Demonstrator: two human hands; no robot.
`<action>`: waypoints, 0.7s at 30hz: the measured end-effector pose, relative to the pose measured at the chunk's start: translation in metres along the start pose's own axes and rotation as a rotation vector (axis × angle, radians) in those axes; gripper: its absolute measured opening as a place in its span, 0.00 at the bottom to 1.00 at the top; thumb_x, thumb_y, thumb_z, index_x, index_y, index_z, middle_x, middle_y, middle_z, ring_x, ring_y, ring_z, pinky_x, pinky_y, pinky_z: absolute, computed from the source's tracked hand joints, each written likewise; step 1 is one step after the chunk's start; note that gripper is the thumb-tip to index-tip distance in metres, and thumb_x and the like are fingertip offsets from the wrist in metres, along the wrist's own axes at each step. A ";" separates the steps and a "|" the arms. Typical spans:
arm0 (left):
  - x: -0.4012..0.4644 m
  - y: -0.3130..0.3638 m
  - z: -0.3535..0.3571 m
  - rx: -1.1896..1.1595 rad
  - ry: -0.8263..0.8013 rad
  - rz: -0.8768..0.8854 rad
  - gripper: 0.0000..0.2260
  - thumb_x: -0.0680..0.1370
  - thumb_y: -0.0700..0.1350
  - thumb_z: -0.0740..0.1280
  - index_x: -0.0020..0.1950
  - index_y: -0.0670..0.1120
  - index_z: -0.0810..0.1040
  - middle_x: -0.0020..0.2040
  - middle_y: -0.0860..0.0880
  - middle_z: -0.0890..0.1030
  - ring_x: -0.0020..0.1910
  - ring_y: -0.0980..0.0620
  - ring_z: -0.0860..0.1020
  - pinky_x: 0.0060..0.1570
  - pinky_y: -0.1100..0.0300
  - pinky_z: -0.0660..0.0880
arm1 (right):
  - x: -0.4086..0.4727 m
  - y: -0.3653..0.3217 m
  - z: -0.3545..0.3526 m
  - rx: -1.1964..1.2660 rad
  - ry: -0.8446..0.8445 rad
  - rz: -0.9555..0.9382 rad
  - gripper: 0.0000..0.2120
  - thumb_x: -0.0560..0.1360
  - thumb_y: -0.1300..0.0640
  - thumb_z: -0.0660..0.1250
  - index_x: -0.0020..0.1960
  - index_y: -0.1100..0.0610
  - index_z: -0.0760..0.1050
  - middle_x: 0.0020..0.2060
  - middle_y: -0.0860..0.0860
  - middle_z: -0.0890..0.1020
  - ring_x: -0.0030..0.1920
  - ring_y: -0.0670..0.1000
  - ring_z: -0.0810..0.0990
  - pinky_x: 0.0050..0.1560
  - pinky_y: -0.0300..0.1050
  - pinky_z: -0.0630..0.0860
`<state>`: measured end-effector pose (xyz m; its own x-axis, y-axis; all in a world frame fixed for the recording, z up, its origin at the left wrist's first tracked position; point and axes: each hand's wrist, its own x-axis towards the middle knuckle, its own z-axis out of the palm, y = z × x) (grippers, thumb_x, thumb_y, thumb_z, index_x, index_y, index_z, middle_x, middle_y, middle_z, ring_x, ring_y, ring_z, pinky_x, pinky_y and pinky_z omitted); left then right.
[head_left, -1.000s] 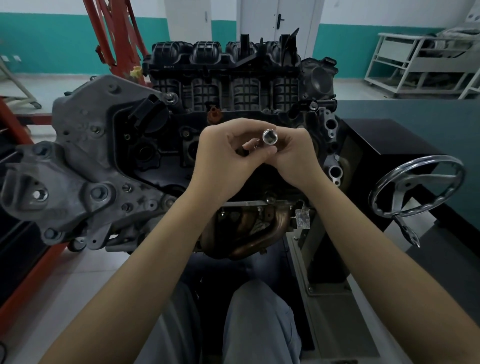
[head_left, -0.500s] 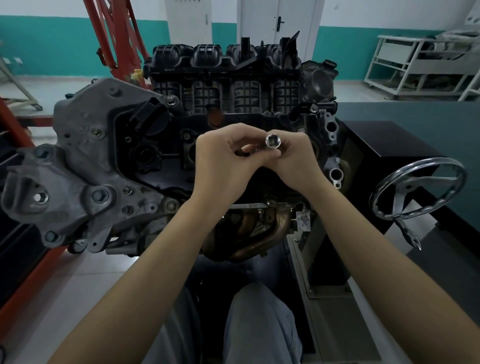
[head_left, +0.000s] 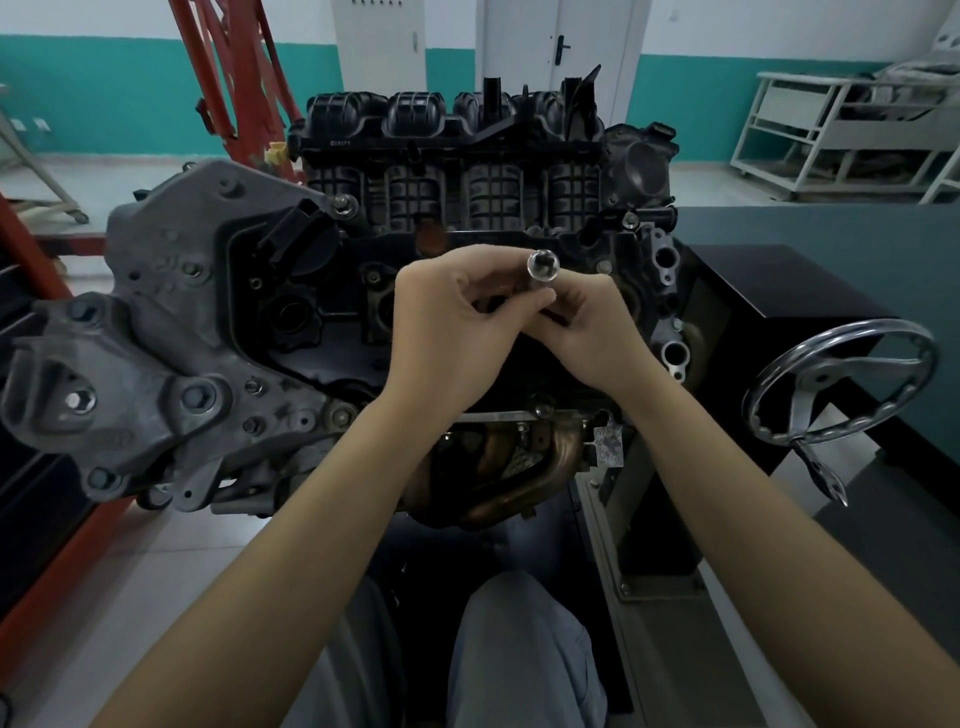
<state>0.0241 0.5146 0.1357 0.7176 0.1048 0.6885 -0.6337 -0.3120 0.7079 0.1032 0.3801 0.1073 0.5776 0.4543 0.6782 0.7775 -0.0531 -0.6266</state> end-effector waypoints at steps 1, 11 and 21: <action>0.001 0.000 -0.002 -0.013 -0.052 0.002 0.13 0.70 0.31 0.73 0.51 0.44 0.82 0.45 0.50 0.84 0.47 0.55 0.83 0.52 0.60 0.79 | 0.000 0.000 0.000 -0.002 0.003 -0.002 0.14 0.73 0.67 0.68 0.57 0.56 0.76 0.48 0.46 0.82 0.52 0.42 0.82 0.54 0.38 0.76; -0.001 0.002 -0.005 0.097 -0.031 0.025 0.09 0.69 0.35 0.76 0.47 0.44 0.84 0.43 0.51 0.84 0.46 0.57 0.83 0.50 0.60 0.79 | 0.000 0.002 -0.001 -0.042 -0.018 -0.005 0.13 0.73 0.68 0.69 0.57 0.63 0.78 0.49 0.53 0.83 0.52 0.47 0.82 0.55 0.40 0.76; -0.003 0.002 -0.007 0.097 -0.044 0.015 0.10 0.68 0.37 0.78 0.46 0.45 0.83 0.43 0.50 0.84 0.46 0.54 0.83 0.49 0.56 0.80 | -0.001 0.002 0.000 -0.020 0.053 0.024 0.11 0.70 0.68 0.73 0.51 0.60 0.80 0.44 0.52 0.84 0.46 0.47 0.84 0.49 0.41 0.78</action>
<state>0.0190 0.5201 0.1357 0.7214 0.0582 0.6900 -0.6154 -0.4030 0.6774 0.1044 0.3793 0.1054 0.6083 0.4051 0.6825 0.7676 -0.0817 -0.6357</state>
